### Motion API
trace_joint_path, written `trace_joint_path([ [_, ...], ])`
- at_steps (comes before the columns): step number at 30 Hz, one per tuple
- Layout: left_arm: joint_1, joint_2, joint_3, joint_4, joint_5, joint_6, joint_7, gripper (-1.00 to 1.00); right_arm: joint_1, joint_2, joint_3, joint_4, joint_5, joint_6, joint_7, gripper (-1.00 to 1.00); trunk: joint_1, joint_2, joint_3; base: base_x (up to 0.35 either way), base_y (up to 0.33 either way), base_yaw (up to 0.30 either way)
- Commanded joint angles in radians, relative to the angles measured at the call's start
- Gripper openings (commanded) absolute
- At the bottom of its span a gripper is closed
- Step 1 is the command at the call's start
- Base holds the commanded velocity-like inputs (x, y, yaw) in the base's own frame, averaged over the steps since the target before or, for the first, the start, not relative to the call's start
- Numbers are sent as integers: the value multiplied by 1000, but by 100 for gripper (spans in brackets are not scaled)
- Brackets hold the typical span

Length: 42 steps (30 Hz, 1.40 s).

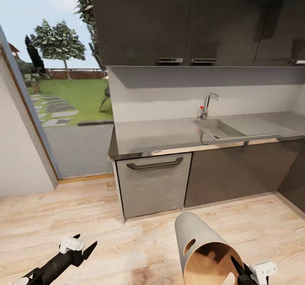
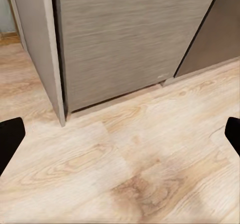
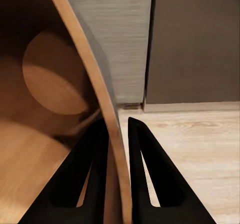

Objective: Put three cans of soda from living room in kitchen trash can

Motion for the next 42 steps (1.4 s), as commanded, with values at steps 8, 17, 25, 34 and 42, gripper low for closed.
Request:
trace_joint_path([
  [8,0,-1,0,1,-2,-2,1,100,-1,1,0,-1,-5,1,9,-100,0,0,-3,0,0,232],
  [17,0,-1,0,2,-3,-2,2,100,0,1,1,4,-4,1,9,-100,0,0,-6,0,0,233],
  [25,0,-1,0,24,-3,-5,4,100,0,2,2,8,-4,1,9,-100,0,0,-9,0,0,233],
  [34,0,-1,0,39,-2,-15,3,100,0,2,3,9,7,1,9,-100,0,0,-13,0,0,233],
  [42,0,-1,0,39,-2,-16,3,100,0,6,3,15,29,1,-3,-100,0,0,-17,0,0,233],
])
